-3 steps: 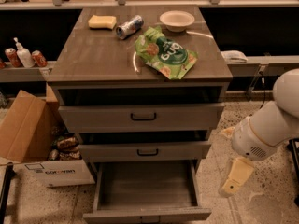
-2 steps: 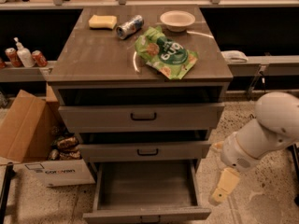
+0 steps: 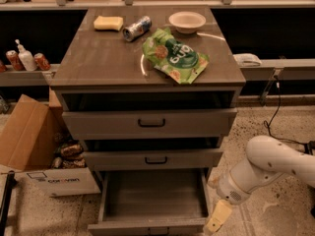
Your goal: Close bottom drawer
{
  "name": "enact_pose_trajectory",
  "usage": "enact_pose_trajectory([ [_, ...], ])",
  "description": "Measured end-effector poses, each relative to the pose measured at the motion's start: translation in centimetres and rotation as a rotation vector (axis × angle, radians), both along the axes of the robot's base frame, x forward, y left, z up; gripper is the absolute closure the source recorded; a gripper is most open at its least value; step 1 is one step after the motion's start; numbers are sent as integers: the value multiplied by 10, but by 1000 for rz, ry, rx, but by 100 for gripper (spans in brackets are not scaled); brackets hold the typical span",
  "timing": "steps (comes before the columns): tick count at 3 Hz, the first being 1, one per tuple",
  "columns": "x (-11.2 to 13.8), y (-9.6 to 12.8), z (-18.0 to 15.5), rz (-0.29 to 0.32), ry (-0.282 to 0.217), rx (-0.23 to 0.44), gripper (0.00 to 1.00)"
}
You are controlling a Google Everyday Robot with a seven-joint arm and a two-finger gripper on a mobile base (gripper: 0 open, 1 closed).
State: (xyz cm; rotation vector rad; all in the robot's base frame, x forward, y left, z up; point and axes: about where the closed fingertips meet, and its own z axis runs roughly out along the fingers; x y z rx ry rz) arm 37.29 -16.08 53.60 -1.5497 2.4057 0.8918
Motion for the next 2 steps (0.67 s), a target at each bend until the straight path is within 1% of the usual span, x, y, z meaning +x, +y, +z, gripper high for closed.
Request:
enact_pose_trajectory([
  [1,-14,13,-63,-29,70,46,0],
  [2,-34,27,-129,-50,164,54,0],
])
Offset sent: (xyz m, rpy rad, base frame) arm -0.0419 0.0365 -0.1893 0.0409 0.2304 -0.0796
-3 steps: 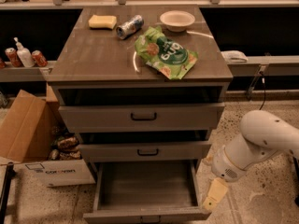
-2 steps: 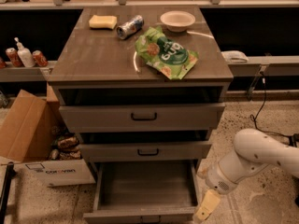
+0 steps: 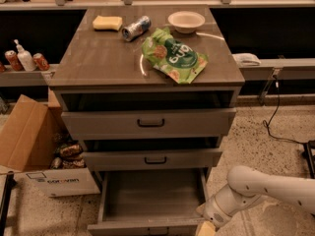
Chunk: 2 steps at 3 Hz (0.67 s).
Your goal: Close bottom drawer
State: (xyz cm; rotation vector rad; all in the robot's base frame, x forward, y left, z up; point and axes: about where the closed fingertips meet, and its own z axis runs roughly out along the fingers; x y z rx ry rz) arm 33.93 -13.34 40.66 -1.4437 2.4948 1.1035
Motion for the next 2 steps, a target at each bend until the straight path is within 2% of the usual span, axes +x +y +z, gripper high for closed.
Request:
enact_pose_trajectory([
  [1,0,0,-4,1,6,-8,0],
  [2,0,2,-28,8,39,-53,0],
])
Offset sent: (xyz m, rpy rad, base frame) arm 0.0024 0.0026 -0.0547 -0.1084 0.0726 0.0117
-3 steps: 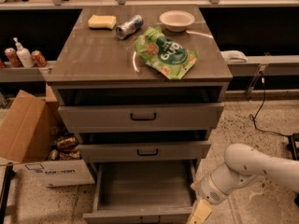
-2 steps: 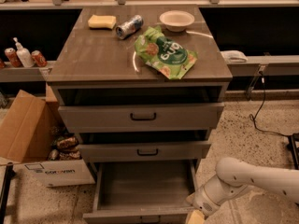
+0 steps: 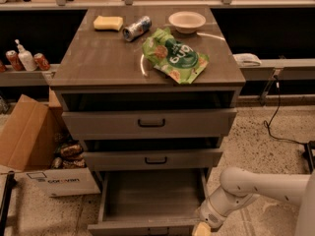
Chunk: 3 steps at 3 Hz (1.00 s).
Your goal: Close bottom drawer
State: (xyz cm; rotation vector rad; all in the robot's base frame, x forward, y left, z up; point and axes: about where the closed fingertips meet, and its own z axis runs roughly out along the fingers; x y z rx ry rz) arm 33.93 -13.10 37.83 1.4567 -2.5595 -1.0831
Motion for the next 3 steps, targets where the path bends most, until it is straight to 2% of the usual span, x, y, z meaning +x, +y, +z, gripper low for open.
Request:
enact_pose_trajectory([
  [1,-4,0,-33,-20,48,-30,19],
  [2,-10,-3,-67,-43,87,-95,42],
  [3,-12,-14,-119,-90,132,-167,73],
])
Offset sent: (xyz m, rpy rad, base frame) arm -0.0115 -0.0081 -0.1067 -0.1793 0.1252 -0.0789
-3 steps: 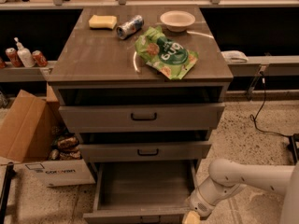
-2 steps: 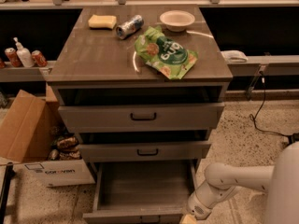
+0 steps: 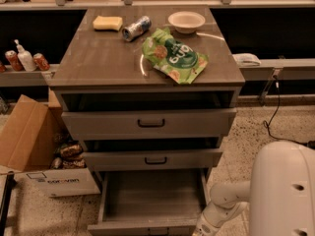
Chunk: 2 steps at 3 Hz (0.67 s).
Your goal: Close bottom drawer
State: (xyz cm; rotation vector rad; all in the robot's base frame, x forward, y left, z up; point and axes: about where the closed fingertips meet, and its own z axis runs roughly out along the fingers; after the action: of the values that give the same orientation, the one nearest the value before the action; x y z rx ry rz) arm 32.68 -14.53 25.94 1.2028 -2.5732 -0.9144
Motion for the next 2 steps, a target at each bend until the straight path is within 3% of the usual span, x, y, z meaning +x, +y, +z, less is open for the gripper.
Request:
enact_pose_trajectory([
  [1,-1,-11,-43,-46,28,-42,96],
  [2,2,-17,-70,-113,0,-83,100],
])
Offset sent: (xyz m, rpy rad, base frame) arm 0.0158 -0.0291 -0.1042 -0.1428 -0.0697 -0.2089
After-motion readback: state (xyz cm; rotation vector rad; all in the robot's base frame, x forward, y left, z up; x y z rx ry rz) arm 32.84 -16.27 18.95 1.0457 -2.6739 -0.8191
